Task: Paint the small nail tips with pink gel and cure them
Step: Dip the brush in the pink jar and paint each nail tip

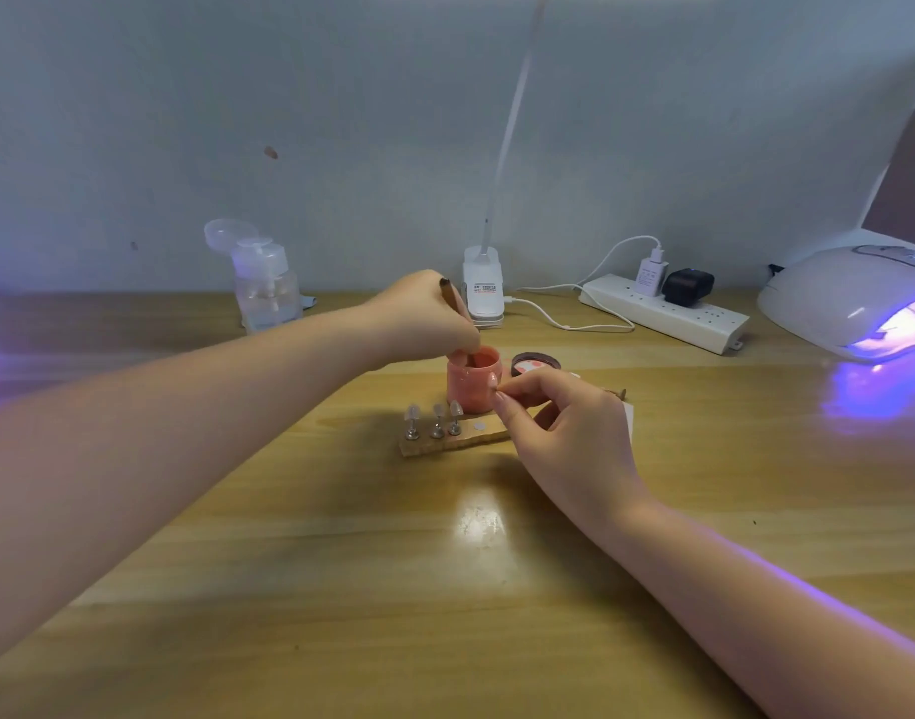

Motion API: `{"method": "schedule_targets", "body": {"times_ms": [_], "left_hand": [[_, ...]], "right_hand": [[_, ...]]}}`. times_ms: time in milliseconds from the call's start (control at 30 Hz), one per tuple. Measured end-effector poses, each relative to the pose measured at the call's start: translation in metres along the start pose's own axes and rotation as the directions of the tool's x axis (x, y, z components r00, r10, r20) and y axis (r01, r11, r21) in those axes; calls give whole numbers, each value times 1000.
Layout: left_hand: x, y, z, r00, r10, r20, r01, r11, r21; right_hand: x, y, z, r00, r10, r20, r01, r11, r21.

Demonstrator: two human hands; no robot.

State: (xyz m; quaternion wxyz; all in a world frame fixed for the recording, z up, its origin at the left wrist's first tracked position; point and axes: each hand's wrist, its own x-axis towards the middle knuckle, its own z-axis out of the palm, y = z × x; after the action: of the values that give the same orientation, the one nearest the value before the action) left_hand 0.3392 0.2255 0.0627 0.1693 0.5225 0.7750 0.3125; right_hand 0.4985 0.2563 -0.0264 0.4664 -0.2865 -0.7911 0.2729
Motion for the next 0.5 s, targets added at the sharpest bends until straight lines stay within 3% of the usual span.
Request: {"method": "schedule_targets", "body": {"times_ms": [133,233,367,500], "left_hand": [[2,-6,-13,989,-128,-80,105,963,-248],[-5,-17,-20,969,-241,-55,183,849,-496],[-27,-38,-21,980,-165,-113,47,740,-671],[-50,-49,-13,957,-23,-289,-163,783,-601]], "right_hand": [[1,0,0,1000,-1,18,1,1000,-10],[1,0,-1,1000,-2,28,3,1000,-19],[1,-1,-1,1000,-4,25,5,1000,-29],[1,-1,-2,999,16,30,-15,1000,-17]]}}
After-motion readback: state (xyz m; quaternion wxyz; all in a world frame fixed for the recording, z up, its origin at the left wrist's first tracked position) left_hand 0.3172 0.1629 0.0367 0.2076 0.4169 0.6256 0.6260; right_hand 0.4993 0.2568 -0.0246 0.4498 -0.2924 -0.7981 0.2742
